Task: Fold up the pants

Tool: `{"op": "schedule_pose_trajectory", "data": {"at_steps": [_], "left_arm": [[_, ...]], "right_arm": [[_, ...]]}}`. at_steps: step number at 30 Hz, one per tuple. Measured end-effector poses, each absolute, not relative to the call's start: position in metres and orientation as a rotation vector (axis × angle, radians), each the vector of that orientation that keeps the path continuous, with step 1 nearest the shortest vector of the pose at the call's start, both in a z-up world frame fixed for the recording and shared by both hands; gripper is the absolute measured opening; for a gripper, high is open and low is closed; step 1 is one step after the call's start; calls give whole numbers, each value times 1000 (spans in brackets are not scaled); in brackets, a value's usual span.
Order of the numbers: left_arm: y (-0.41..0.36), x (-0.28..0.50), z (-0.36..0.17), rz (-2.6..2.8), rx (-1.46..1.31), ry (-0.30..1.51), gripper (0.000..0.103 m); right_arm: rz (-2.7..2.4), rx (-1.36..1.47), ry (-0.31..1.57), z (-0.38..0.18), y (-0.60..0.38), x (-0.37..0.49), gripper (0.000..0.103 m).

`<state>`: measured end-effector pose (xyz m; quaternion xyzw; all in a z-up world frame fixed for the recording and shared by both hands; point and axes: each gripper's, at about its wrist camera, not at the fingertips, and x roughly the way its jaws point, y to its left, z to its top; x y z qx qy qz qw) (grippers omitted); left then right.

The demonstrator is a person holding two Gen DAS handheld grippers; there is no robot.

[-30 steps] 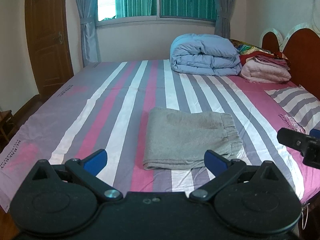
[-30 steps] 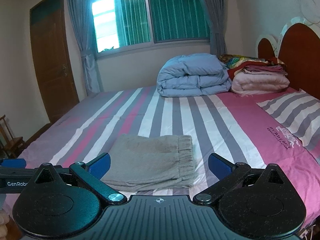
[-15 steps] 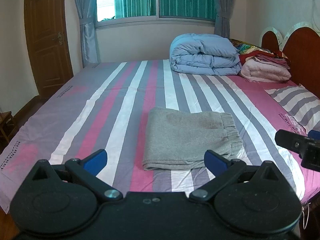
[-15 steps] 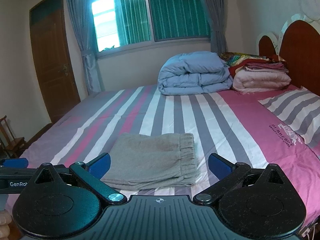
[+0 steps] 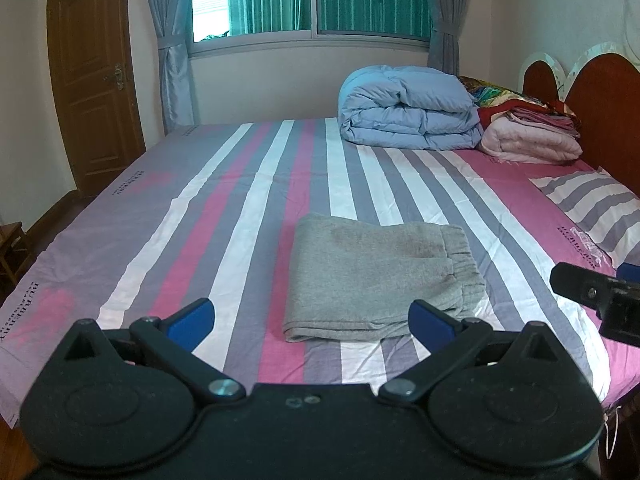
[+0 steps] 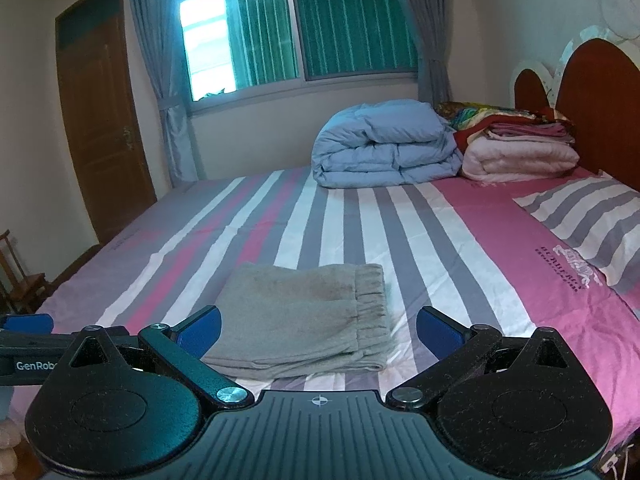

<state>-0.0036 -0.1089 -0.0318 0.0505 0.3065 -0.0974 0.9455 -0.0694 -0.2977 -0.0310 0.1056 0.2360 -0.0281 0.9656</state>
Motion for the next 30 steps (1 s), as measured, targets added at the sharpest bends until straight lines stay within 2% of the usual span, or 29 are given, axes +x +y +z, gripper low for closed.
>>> {"op": "schedule_pose_trajectory", "data": {"at_steps": [23, 28, 30], "left_arm": [[-116, 14, -40, -204, 101, 643, 97], [-118, 15, -40, -252, 65, 614, 89], [-120, 17, -39, -270, 66, 600, 93]], "right_arm": [[-67, 219, 512, -41, -302, -55, 103], [-72, 223, 516, -43, -304, -53, 103], [-79, 225, 515, -44, -306, -51, 103]]}}
